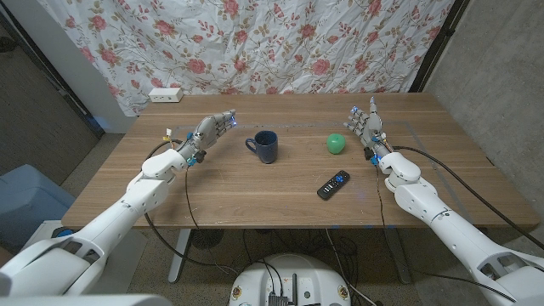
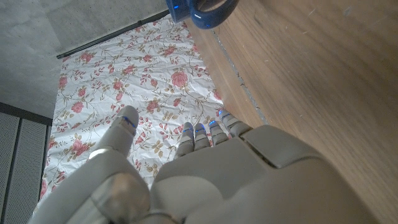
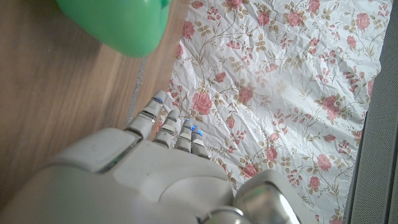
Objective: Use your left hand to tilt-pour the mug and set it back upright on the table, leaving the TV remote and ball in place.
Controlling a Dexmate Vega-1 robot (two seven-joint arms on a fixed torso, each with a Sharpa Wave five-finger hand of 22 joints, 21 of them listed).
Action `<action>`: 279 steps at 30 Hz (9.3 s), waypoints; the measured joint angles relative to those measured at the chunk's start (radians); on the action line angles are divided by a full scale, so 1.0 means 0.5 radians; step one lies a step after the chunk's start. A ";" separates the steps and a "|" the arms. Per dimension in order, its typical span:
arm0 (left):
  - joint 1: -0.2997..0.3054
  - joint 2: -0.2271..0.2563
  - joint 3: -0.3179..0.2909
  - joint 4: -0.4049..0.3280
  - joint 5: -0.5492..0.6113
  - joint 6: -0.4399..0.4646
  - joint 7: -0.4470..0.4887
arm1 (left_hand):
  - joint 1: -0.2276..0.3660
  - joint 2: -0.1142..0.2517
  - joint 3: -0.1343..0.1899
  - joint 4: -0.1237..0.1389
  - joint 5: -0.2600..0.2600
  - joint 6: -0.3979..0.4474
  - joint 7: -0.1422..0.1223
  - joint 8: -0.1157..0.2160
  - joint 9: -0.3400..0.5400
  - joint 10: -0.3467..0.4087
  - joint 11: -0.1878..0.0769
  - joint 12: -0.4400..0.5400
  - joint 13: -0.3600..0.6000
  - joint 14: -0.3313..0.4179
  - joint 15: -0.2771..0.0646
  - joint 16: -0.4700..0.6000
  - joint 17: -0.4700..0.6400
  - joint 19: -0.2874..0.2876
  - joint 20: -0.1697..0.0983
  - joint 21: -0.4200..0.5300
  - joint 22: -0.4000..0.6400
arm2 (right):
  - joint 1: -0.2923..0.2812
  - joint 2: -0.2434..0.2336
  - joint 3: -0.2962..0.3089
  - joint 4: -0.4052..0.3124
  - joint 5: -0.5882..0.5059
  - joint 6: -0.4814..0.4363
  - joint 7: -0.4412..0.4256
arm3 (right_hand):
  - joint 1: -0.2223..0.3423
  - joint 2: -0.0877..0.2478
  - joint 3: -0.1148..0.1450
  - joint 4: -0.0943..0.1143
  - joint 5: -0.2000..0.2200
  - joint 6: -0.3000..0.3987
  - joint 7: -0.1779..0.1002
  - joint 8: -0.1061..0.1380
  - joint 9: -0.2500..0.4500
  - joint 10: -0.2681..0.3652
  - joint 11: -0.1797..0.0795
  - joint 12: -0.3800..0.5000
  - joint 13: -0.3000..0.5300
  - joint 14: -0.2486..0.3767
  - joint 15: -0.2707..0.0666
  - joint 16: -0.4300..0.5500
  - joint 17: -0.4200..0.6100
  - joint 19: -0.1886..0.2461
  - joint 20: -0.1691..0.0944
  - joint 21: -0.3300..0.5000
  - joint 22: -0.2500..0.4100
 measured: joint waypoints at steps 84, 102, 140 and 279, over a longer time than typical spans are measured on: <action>-0.821 -0.345 0.368 1.385 0.394 -0.756 -1.083 | 0.505 -0.316 0.086 0.004 0.000 -0.422 -0.035 0.040 0.019 -0.307 0.015 0.021 0.038 -0.218 0.075 0.014 0.009 -0.371 0.051 -0.006 0.010 | -0.002 0.000 0.001 -0.004 -0.001 -0.001 -0.008 | 0.000 0.000 -0.025 -0.003 0.000 0.000 0.000 0.000 -0.001 0.000 0.000 0.000 -0.001 0.000 0.000 0.000 0.000 0.000 0.000 0.000 -0.001; -0.886 -0.380 0.439 1.470 0.486 -0.731 -1.061 | 0.525 -0.336 0.086 0.004 0.008 -0.443 -0.035 0.024 0.018 -0.296 0.026 0.013 0.047 -0.218 0.090 0.017 0.009 -0.379 0.058 0.009 0.009 | -0.002 0.001 0.002 -0.003 -0.003 -0.001 -0.013 | 0.000 0.000 -0.025 -0.003 0.015 0.000 0.000 0.000 -0.001 0.000 0.000 0.000 -0.001 0.000 0.000 0.000 -0.001 0.000 0.000 0.000 -0.001; -0.882 -0.448 0.493 1.502 0.541 -0.751 -0.965 | 0.757 -0.321 0.102 0.004 0.008 -0.284 -0.078 0.125 0.018 -0.145 -0.075 0.088 0.046 -0.105 -0.034 0.070 0.008 -0.315 -0.011 0.040 0.005 | -0.001 0.000 0.001 -0.003 -0.002 -0.001 -0.007 | 0.000 0.000 -0.033 0.005 0.015 0.000 0.000 0.000 -0.001 0.000 0.000 0.000 -0.001 0.000 0.000 0.000 0.009 0.000 0.000 0.000 -0.001; -0.131 0.016 0.322 0.043 0.686 -0.476 0.116 | 1.531 -0.320 -0.556 0.059 0.023 0.602 -0.007 0.744 0.185 0.930 -0.036 0.558 0.333 1.120 -0.018 0.459 0.188 0.733 -0.017 0.126 0.037 | 0.000 0.000 0.001 0.000 -0.001 0.000 -0.005 | 0.000 0.000 -0.061 -0.006 0.015 0.000 0.000 0.000 -0.005 0.000 0.000 0.000 0.009 0.000 0.000 0.000 0.009 0.000 0.000 0.000 -0.001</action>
